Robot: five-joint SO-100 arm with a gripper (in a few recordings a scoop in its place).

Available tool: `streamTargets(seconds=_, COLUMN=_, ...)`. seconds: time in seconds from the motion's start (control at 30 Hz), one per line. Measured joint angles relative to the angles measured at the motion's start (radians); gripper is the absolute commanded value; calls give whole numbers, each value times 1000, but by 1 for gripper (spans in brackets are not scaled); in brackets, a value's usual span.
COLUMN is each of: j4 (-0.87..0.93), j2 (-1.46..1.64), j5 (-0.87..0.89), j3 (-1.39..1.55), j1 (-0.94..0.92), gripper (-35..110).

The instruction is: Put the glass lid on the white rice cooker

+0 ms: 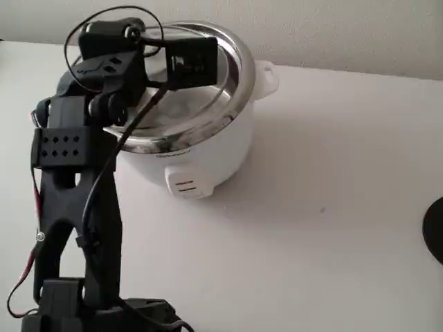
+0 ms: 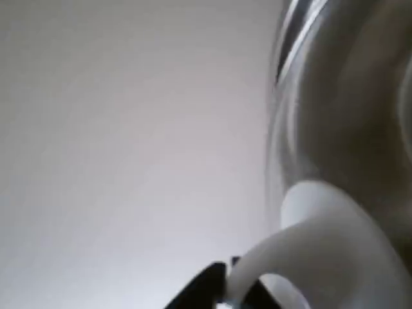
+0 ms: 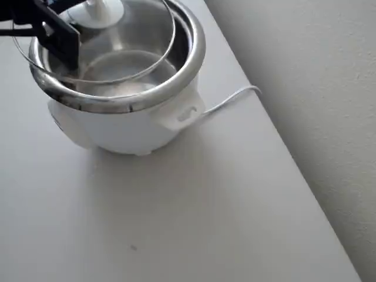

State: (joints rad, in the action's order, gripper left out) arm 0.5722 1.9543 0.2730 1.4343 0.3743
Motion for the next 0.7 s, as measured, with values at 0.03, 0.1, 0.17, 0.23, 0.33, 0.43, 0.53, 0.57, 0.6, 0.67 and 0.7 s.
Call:
streamTargets(seconds=0.03, j4=0, j2=0, j5=3, j3=0, j1=8, gripper=0)
streamTargets(seconds=0.1, j4=0, j2=0, j5=6, j3=0, j1=20, gripper=0)
streamTargets(seconds=0.17, j4=0, j2=0, j5=6, j3=0, j1=25, gripper=0)
streamTargets(seconds=0.23, j4=0, j2=0, j5=5, j3=0, j1=25, gripper=0)
streamTargets(seconds=0.33, j4=-18, j2=3, j5=0, j3=41, j1=20, gripper=0)
streamTargets(seconds=0.43, j4=-87, j2=3, j5=-9, j3=138, j1=5, gripper=0)
streamTargets(seconds=0.53, j4=-144, j2=12, j5=-23, j3=195, j1=-21, gripper=0)
streamTargets(seconds=0.57, j4=-170, j2=15, j5=-32, j3=213, j1=-31, gripper=0)
streamTargets(seconds=0.6, j4=-199, j2=18, j5=-43, j3=235, j1=-38, gripper=0)
streamTargets(seconds=0.67, j4=-249, j2=23, j5=-67, j3=270, j1=-52, gripper=0)
streamTargets(seconds=0.7, j4=-262, j2=25, j5=-75, j3=278, j1=-57, gripper=0)
